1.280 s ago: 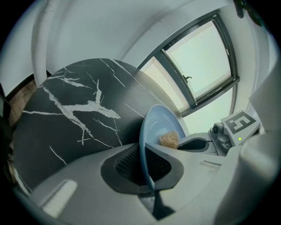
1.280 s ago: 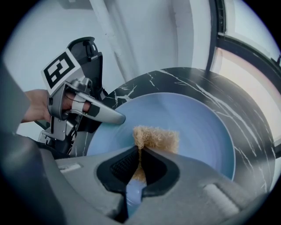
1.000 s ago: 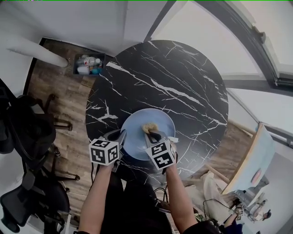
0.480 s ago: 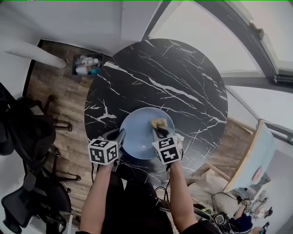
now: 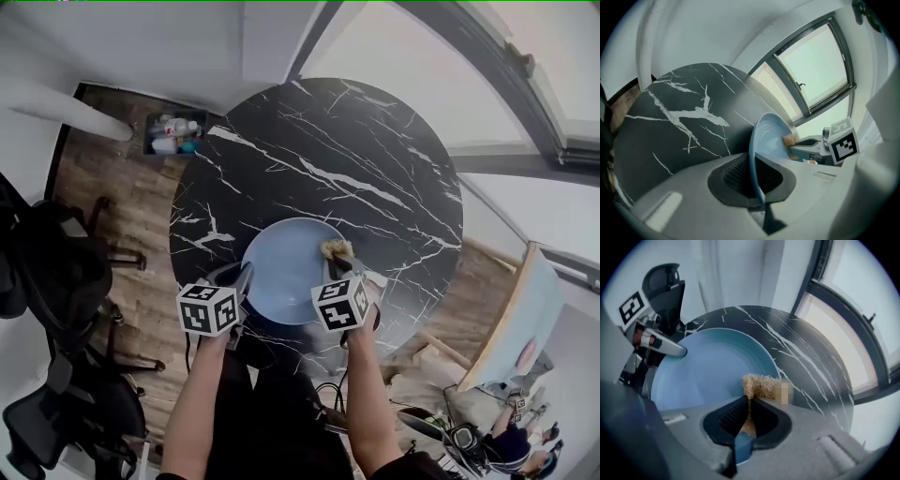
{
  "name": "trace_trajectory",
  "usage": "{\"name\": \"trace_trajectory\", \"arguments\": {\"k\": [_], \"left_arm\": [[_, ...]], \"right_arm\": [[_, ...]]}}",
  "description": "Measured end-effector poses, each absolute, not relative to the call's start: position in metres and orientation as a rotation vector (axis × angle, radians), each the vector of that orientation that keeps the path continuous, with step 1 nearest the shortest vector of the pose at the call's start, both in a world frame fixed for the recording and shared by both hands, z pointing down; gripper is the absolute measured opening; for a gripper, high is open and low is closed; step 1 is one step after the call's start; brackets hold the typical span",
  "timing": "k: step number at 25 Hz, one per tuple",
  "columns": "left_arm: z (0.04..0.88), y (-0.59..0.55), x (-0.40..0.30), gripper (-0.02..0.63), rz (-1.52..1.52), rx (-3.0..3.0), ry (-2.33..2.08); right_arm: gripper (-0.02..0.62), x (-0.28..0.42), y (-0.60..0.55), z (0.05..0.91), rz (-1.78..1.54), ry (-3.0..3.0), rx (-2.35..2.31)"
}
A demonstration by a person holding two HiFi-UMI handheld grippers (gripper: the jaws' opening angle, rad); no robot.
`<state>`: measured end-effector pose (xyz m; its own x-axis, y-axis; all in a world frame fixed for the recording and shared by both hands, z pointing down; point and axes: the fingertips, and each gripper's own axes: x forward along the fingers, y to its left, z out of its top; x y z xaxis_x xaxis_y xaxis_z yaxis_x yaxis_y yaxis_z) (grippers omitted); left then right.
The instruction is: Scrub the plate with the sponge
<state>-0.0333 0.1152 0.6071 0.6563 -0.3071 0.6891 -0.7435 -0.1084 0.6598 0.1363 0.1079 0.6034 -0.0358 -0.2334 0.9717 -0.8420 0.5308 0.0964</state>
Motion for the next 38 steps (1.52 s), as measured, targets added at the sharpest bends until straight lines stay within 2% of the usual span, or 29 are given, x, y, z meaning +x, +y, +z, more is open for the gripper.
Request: {"name": "trace_trajectory", "arguments": {"k": [3,8,13,18,25,38], "left_arm": [[0.607,0.116,-0.033,0.017,0.457,1.685,-0.877],[0.606,0.116,-0.034,0.018,0.453,1.680,-0.885],[0.606,0.115,-0.033,0.017,0.456,1.682,-0.877],[0.606,0.115,-0.033,0.017,0.450,1.684,-0.880],[0.606,0.115,-0.032,0.017,0.480,1.713,-0.866],[0.607,0.116,-0.032,0.017,0.492,1.711,-0.855]], "right_arm": [[0.021,0.124,0.111,0.590,0.580,-1.619,0.967],[0.021,0.068,0.140,0.562,0.764,-1.869,0.929],[0.021,0.014,0.192,0.577,0.823,-1.927,0.673],[0.021,-0.010,0.206,0.588,0.822,-1.906,0.561],[0.021,-0.016,0.209,0.601,0.764,-1.888,0.537],[0.021,0.015,0.195,0.603,0.820,-1.866,0.637]]}}
